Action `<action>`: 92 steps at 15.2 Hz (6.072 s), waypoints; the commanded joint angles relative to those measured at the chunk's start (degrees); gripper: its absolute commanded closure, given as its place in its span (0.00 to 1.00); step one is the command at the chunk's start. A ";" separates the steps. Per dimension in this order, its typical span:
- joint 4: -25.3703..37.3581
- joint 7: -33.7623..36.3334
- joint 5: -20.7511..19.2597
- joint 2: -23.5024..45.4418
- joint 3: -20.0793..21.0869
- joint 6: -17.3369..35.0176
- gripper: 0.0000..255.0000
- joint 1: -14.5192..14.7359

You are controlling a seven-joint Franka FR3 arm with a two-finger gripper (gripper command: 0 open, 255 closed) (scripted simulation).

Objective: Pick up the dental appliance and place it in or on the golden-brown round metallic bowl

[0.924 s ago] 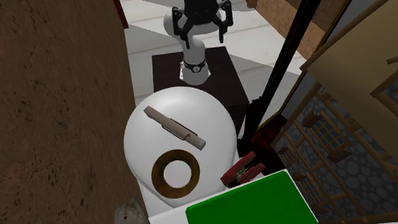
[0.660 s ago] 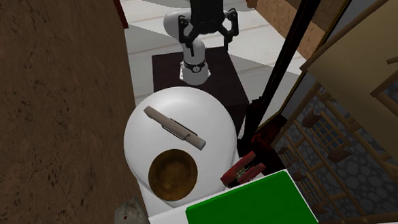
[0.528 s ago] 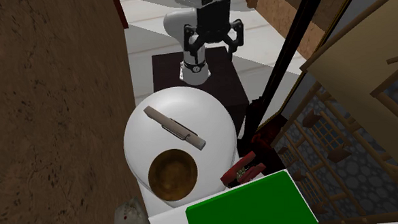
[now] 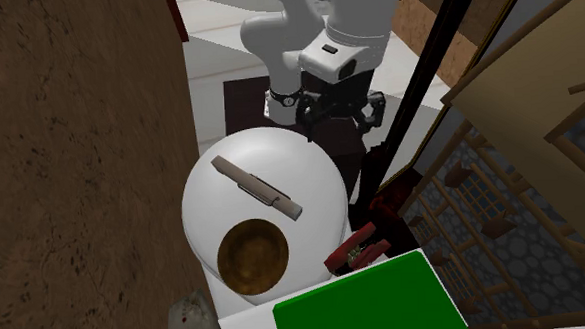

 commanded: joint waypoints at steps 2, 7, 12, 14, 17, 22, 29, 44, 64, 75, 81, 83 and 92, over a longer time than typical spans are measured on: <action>3.03 5.15 -3.21 6.78 2.44 3.27 0.00 -0.82; 9.54 14.12 -10.33 18.30 5.17 6.40 0.00 -1.56; 18.47 22.65 -18.26 30.40 5.69 6.69 0.00 -0.66; 22.72 25.54 -21.15 35.31 5.28 6.12 0.00 0.16; 29.62 28.99 -24.76 42.53 4.16 4.76 0.00 1.72; 28.32 29.55 -25.69 44.15 3.45 7.74 0.00 1.34; 27.79 29.87 -26.22 45.08 3.12 9.22 0.00 1.11; 28.02 29.57 -25.99 44.71 3.20 8.68 1.00 1.08; 35.77 23.95 -22.36 39.47 4.36 -3.23 1.00 0.97; 30.17 13.64 -19.84 31.90 1.21 -1.27 1.00 -5.73; 28.03 5.72 -18.30 28.66 -1.84 0.44 1.00 -10.30; 27.88 2.99 -17.78 28.00 -2.92 0.84 1.00 -11.77; 23.21 3.41 -18.55 28.77 -3.78 6.52 1.00 -12.69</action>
